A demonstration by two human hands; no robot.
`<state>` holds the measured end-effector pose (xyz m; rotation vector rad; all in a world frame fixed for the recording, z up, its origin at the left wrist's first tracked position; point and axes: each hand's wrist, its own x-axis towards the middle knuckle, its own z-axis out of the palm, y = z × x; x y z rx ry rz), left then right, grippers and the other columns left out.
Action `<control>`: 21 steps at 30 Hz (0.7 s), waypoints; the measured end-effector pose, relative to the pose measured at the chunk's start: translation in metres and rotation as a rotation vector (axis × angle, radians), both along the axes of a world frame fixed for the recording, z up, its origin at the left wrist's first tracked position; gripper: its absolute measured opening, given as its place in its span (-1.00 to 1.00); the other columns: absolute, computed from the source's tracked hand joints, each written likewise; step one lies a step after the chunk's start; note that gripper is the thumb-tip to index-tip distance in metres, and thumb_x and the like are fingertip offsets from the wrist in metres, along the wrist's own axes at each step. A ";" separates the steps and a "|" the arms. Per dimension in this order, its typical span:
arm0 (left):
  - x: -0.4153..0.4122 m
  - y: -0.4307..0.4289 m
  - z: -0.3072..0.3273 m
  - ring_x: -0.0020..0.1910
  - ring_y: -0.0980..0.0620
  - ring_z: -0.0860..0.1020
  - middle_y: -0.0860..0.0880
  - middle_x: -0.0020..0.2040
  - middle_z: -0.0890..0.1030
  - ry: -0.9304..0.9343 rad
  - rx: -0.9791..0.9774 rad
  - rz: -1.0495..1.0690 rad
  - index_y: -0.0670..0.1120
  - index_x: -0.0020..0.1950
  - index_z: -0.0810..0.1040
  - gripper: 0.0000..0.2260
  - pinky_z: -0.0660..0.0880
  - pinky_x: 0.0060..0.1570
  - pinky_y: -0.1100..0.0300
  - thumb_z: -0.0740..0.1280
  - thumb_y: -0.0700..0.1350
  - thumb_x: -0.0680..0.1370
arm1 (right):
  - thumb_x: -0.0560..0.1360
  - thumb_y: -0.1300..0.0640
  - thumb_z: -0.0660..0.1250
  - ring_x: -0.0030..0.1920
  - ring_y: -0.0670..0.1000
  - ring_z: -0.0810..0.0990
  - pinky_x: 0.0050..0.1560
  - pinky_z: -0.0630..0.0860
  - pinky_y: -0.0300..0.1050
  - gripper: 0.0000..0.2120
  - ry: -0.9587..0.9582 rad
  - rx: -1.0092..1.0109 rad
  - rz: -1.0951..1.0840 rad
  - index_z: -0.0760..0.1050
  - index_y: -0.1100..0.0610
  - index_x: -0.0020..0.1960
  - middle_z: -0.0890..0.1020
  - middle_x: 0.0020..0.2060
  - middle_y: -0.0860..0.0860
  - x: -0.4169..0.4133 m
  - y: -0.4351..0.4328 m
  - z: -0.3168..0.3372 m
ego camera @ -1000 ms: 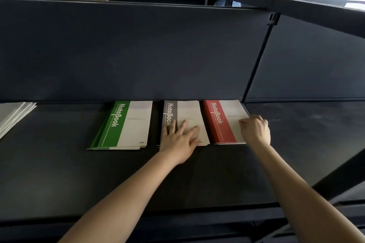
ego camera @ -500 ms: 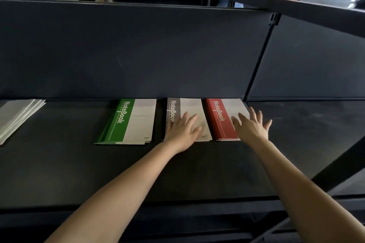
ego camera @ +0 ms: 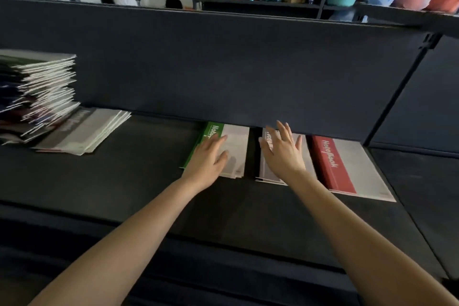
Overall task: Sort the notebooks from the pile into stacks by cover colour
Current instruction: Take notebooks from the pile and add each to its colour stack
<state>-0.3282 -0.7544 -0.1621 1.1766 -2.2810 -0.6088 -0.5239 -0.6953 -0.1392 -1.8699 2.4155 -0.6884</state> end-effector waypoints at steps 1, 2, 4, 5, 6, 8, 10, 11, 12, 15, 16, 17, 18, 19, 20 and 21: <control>0.016 -0.003 0.001 0.54 -0.05 0.07 -0.03 0.55 0.16 0.000 -0.002 0.035 0.00 0.53 0.21 -0.58 0.08 0.50 0.02 0.12 -0.01 0.66 | 0.64 -0.13 -0.03 0.55 0.03 -0.16 0.46 -0.29 0.13 -0.51 -0.008 0.000 0.032 0.09 -0.02 0.53 0.00 0.55 -0.02 0.014 -0.010 0.001; 0.036 -0.008 0.001 0.55 -0.06 0.05 -0.03 0.55 0.15 -0.006 -0.007 0.077 0.00 0.52 0.22 -0.58 0.05 0.50 0.01 0.12 -0.02 0.66 | 0.64 -0.14 -0.03 0.54 0.02 -0.16 0.46 -0.29 0.12 -0.50 -0.010 0.004 0.068 0.09 -0.01 0.53 0.00 0.55 -0.01 0.032 -0.021 0.002; 0.067 -0.016 0.004 0.55 -0.06 0.05 -0.03 0.55 0.16 -0.006 -0.022 0.138 0.00 0.51 0.24 -0.60 0.04 0.51 0.01 0.13 -0.03 0.66 | 0.63 -0.14 -0.03 0.54 0.01 -0.17 0.48 -0.25 0.12 -0.49 -0.015 0.008 0.134 0.09 0.00 0.53 0.00 0.55 0.00 0.059 -0.038 0.003; 0.084 -0.020 0.006 0.55 -0.06 0.05 -0.03 0.55 0.17 -0.003 -0.029 0.173 0.00 0.51 0.25 -0.60 0.05 0.50 0.02 0.13 -0.04 0.66 | 0.64 -0.14 -0.02 0.54 0.01 -0.18 0.49 -0.23 0.13 -0.49 -0.025 0.009 0.175 0.10 0.01 0.53 0.00 0.55 0.00 0.075 -0.047 0.004; 0.101 -0.024 0.008 0.54 -0.06 0.06 -0.03 0.55 0.18 0.000 -0.031 0.207 0.00 0.51 0.26 -0.60 0.05 0.50 0.02 0.14 -0.04 0.66 | 0.64 -0.13 -0.01 0.54 0.01 -0.18 0.50 -0.22 0.13 -0.49 -0.038 0.012 0.212 0.10 0.02 0.53 0.00 0.55 0.00 0.090 -0.057 0.004; 0.133 -0.034 0.012 0.54 -0.07 0.08 -0.03 0.54 0.19 -0.003 -0.033 0.267 -0.01 0.50 0.27 -0.61 0.07 0.50 0.02 0.15 -0.05 0.66 | 0.64 -0.11 0.00 0.54 0.01 -0.19 0.51 -0.22 0.11 -0.49 -0.058 0.017 0.271 0.09 0.03 0.53 -0.01 0.55 0.01 0.119 -0.074 0.006; 0.163 -0.044 0.015 0.52 -0.08 0.13 -0.05 0.53 0.23 -0.010 -0.046 0.313 -0.02 0.49 0.30 -0.61 0.10 0.49 0.00 0.16 -0.06 0.65 | 0.64 -0.12 0.01 0.54 0.02 -0.19 0.50 -0.22 0.08 -0.49 -0.070 0.015 0.319 0.09 0.02 0.54 -0.01 0.55 0.00 0.148 -0.090 0.007; 0.177 -0.050 0.017 0.51 -0.09 0.17 -0.07 0.51 0.25 -0.010 -0.056 0.328 -0.03 0.48 0.31 -0.62 0.13 0.47 -0.01 0.17 -0.06 0.65 | 0.64 -0.12 0.02 0.54 0.03 -0.19 0.50 -0.21 0.07 -0.49 -0.080 0.012 0.340 0.09 0.02 0.54 -0.02 0.55 0.00 0.161 -0.098 0.007; 0.189 -0.055 0.018 0.49 -0.08 0.21 -0.07 0.49 0.28 -0.012 -0.062 0.338 -0.04 0.47 0.33 -0.62 0.17 0.46 -0.02 0.18 -0.07 0.64 | 0.63 -0.12 0.02 0.54 0.03 -0.18 0.50 -0.20 0.06 -0.48 -0.094 0.010 0.360 0.09 0.02 0.54 -0.02 0.55 0.00 0.174 -0.105 0.007; 0.223 -0.071 0.022 0.46 -0.08 0.26 -0.09 0.47 0.31 -0.021 -0.061 0.367 -0.07 0.47 0.33 -0.61 0.23 0.43 -0.03 0.18 -0.09 0.64 | 0.63 -0.10 0.06 0.54 0.07 -0.14 0.51 -0.13 0.04 -0.47 -0.164 0.014 0.415 0.10 0.05 0.54 -0.01 0.55 0.04 0.209 -0.124 0.005; 0.233 -0.076 0.023 0.45 -0.09 0.26 -0.10 0.47 0.32 -0.025 -0.061 0.380 -0.08 0.47 0.32 -0.62 0.24 0.43 -0.03 0.19 -0.10 0.64 | 0.63 -0.10 0.07 0.54 0.08 -0.12 0.52 -0.09 0.04 -0.47 -0.194 0.021 0.430 0.10 0.06 0.54 -0.01 0.55 0.04 0.220 -0.130 0.005; 0.243 -0.081 0.023 0.45 -0.10 0.27 -0.11 0.47 0.32 -0.031 -0.060 0.392 -0.09 0.46 0.32 -0.62 0.24 0.43 -0.01 0.19 -0.11 0.64 | 0.63 -0.10 0.08 0.54 0.07 -0.09 0.52 -0.03 0.04 -0.46 -0.227 0.036 0.442 0.10 0.07 0.54 -0.02 0.55 0.04 0.231 -0.136 0.005; 0.252 -0.086 0.023 0.45 -0.10 0.26 -0.11 0.47 0.31 -0.042 -0.055 0.402 -0.10 0.46 0.32 -0.62 0.23 0.43 0.02 0.19 -0.12 0.64 | 0.62 -0.11 0.08 0.54 0.07 -0.05 0.51 0.04 0.03 -0.45 -0.263 0.057 0.450 0.08 0.06 0.54 -0.03 0.55 0.02 0.242 -0.141 0.005; 0.261 -0.091 0.023 0.46 -0.10 0.25 -0.11 0.47 0.30 -0.049 -0.043 0.411 -0.11 0.47 0.31 -0.62 0.22 0.42 0.04 0.18 -0.12 0.64 | 0.62 -0.12 0.08 0.54 0.07 0.02 0.49 0.12 0.02 -0.44 -0.296 0.082 0.453 0.07 0.05 0.54 -0.05 0.55 0.01 0.252 -0.147 0.004; 0.271 -0.096 0.023 0.46 -0.10 0.24 -0.10 0.48 0.30 -0.053 -0.026 0.420 -0.10 0.47 0.30 -0.62 0.22 0.41 0.04 0.17 -0.11 0.64 | 0.62 -0.13 0.08 0.52 0.07 0.09 0.45 0.18 0.00 -0.44 -0.323 0.108 0.454 0.06 0.04 0.55 -0.06 0.55 0.01 0.262 -0.152 0.004; 0.280 -0.102 0.021 0.46 -0.09 0.24 -0.10 0.48 0.29 -0.051 -0.007 0.427 -0.09 0.47 0.30 -0.61 0.24 0.42 0.02 0.17 -0.10 0.64 | 0.62 -0.13 0.07 0.50 0.09 0.16 0.41 0.21 -0.02 -0.44 -0.342 0.132 0.455 0.05 0.04 0.55 -0.07 0.56 0.02 0.272 -0.157 0.003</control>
